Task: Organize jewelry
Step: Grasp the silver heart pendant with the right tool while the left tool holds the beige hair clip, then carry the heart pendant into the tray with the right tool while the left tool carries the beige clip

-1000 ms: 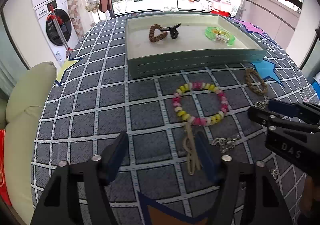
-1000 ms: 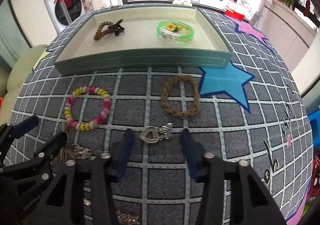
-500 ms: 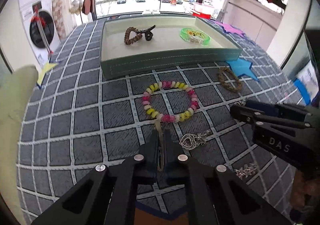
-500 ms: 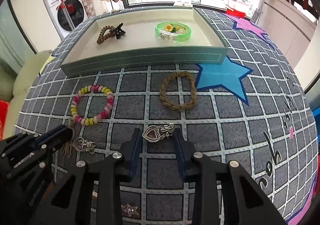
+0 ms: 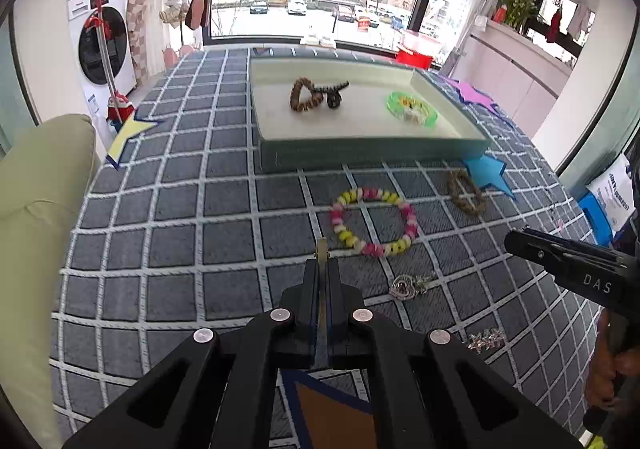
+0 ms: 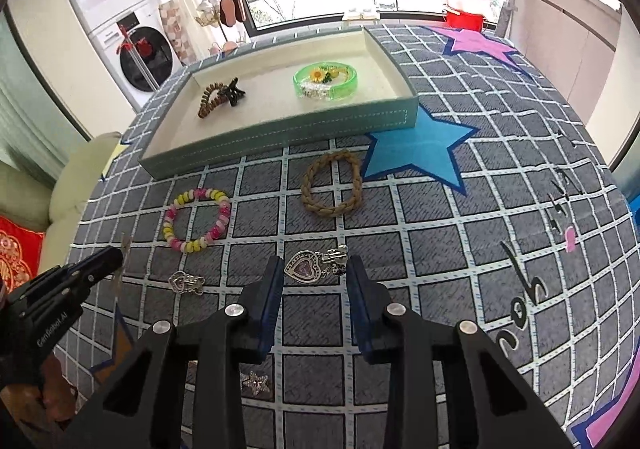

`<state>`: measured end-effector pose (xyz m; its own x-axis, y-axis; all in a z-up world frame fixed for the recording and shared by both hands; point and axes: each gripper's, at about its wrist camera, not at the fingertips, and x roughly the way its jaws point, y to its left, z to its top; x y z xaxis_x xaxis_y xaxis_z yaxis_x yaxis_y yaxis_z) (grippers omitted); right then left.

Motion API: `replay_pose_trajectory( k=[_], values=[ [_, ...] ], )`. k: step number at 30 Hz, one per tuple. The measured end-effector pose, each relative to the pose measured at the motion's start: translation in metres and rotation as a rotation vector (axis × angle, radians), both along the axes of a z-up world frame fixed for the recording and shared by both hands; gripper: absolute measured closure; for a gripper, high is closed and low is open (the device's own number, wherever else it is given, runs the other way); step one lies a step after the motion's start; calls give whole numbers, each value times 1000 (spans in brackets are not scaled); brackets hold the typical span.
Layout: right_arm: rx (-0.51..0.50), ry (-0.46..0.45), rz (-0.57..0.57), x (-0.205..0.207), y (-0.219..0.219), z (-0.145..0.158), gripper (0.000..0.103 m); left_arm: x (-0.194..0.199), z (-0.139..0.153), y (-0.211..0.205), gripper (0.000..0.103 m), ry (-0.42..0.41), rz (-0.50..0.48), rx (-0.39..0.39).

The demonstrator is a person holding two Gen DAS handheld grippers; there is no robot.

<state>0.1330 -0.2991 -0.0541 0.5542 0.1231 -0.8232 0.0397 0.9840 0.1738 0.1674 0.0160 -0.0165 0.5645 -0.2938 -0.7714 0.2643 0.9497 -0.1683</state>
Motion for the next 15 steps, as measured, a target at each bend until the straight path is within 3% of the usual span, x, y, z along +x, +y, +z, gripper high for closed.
replay_pose_trajectory(
  k=[7, 15],
  values=[
    [12, -46, 9, 6, -5, 23, 68, 8, 24, 5, 86, -40, 6, -41],
    [-40, -119, 28, 46, -15, 61, 68, 39, 51, -5, 86, -115, -1, -34]
  ],
)
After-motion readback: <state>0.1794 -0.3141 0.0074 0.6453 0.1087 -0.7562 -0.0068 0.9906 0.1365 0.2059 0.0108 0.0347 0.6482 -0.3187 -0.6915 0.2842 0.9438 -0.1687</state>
